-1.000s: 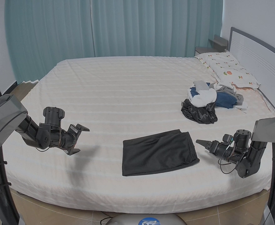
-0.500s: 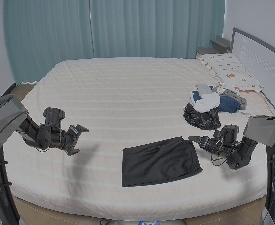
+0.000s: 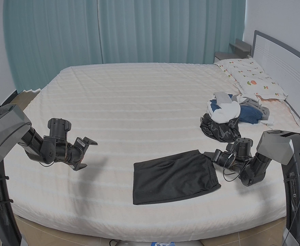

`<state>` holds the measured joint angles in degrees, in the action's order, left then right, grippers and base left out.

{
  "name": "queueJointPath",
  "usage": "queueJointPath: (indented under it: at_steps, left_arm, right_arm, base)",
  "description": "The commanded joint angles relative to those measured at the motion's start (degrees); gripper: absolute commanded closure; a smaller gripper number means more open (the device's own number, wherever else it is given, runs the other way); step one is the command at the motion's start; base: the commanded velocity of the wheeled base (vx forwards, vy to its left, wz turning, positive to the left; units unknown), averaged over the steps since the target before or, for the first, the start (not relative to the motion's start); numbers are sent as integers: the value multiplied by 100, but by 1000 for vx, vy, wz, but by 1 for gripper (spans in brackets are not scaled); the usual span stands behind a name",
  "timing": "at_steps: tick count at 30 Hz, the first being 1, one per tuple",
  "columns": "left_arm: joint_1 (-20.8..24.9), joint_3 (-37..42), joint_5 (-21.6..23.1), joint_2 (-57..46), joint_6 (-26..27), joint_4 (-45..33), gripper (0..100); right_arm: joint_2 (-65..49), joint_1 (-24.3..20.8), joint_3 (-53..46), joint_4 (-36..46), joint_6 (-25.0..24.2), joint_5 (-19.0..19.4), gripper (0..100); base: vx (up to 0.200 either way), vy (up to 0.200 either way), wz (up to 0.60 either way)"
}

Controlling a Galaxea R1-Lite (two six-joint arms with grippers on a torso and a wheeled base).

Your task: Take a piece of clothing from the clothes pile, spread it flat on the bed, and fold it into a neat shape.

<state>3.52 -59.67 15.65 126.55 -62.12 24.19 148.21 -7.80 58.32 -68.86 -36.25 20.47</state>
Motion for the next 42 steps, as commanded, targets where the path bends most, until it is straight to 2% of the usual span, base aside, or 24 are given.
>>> queueJointPath:
  at_steps: [1,5,25,26,34,36,38,39,42]
  left_arm:
    - [8,0,-10,28,-2,-2,0]
    - [8,0,-10,28,-2,-2,0]
    - [8,0,-10,28,7,-2,0]
    - [8,0,-10,28,-2,-2,0]
    - [8,0,-10,36,7,-2,0]
    - [26,0,-18,36,16,-2,0]
    - [26,0,-18,36,16,-2,0]
    - [34,0,-18,36,16,-2,0]
    - [34,0,-18,36,16,-2,0]
  right_arm:
    - [6,24,-5,-127,-127,-17,100]
    - [-56,51,-110,-277,-321,-96,100]
    - [-170,235,-312,-294,-330,-96,100]
    - [-170,226,-321,-303,-321,-96,0]
    - [-609,253,-1086,-883,-347,63,0]
    - [-812,262,-1657,-1287,-347,458,0]
    - [-820,262,-1684,-1305,-347,484,0]
    - [-970,262,-2158,-1402,-286,1021,0]
    - [-996,156,-2316,-1402,-163,1135,0]
  base:
    - [0,0,0]
    - [0,0,0]
    - [0,0,0]
    - [0,0,0]
    - [0,0,0]
    - [0,0,0]
    - [0,0,0]
    - [0,0,0]
    - [0,0,0]
